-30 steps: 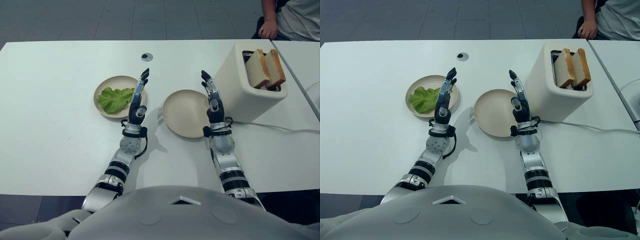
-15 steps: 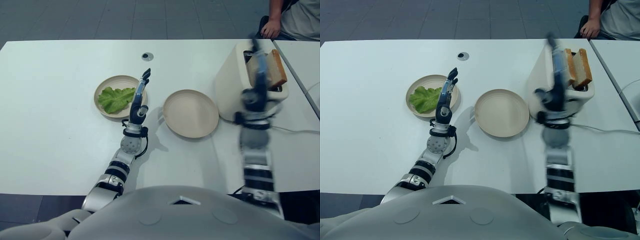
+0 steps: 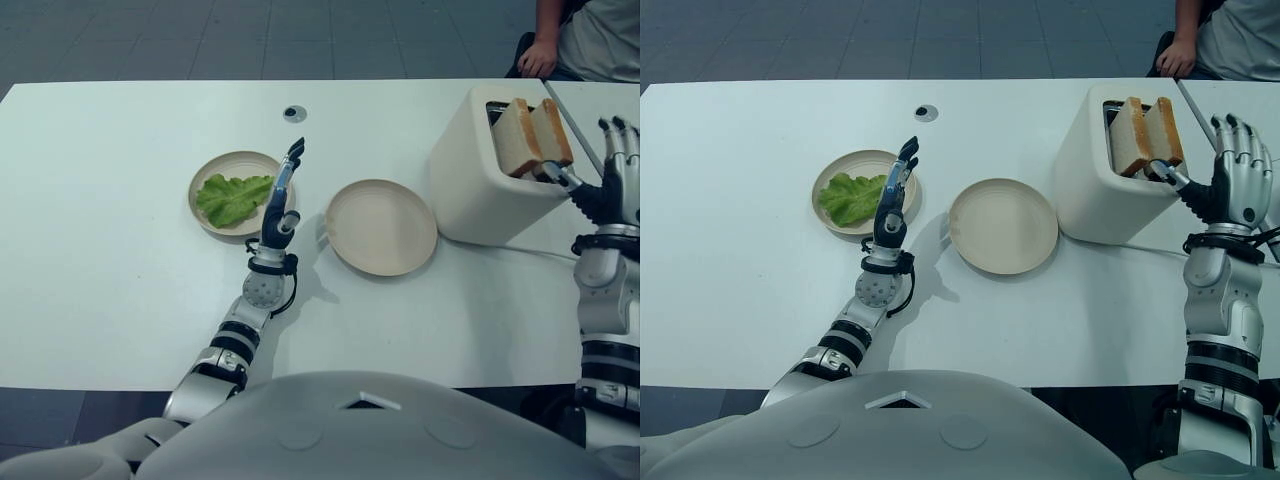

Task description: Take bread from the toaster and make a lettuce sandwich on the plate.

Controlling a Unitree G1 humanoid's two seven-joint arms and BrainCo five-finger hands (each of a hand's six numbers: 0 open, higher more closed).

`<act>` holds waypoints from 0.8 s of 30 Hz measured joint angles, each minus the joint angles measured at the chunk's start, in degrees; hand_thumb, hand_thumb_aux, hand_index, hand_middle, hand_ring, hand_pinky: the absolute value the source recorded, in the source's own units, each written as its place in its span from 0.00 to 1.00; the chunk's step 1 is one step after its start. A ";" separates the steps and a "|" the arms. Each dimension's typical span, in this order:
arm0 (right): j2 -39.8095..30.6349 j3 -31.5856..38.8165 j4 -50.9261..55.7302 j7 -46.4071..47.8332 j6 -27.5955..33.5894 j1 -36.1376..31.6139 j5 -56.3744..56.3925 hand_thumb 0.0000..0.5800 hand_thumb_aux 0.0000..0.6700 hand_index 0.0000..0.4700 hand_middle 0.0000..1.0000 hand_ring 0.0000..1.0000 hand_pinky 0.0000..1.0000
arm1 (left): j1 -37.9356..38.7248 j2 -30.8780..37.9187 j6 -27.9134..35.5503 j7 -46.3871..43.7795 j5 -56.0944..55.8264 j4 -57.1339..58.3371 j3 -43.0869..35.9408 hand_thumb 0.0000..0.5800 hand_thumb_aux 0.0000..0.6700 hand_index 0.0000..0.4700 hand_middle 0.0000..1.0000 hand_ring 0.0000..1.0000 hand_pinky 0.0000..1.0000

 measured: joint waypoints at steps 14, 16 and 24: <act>3.74 -3.46 -26.72 -17.68 -11.40 0.57 6.73 1.00 1.00 1.00 1.00 1.00 1.00 | 1.04 0.01 -0.04 0.09 0.07 -2.12 0.07 0.00 0.00 0.00 0.00 0.00 0.00; 4.89 0.00 -31.59 -15.54 -16.15 0.24 11.18 1.00 1.00 1.00 1.00 1.00 1.00 | 1.23 0.03 -0.04 0.16 0.07 -2.32 0.15 0.00 0.00 0.00 0.00 0.00 0.00; 8.86 24.79 -12.99 16.32 -19.39 0.98 36.61 1.00 1.00 1.00 1.00 1.00 1.00 | 2.04 0.33 0.27 2.17 0.21 -4.71 2.03 0.00 0.00 0.00 0.00 0.00 0.00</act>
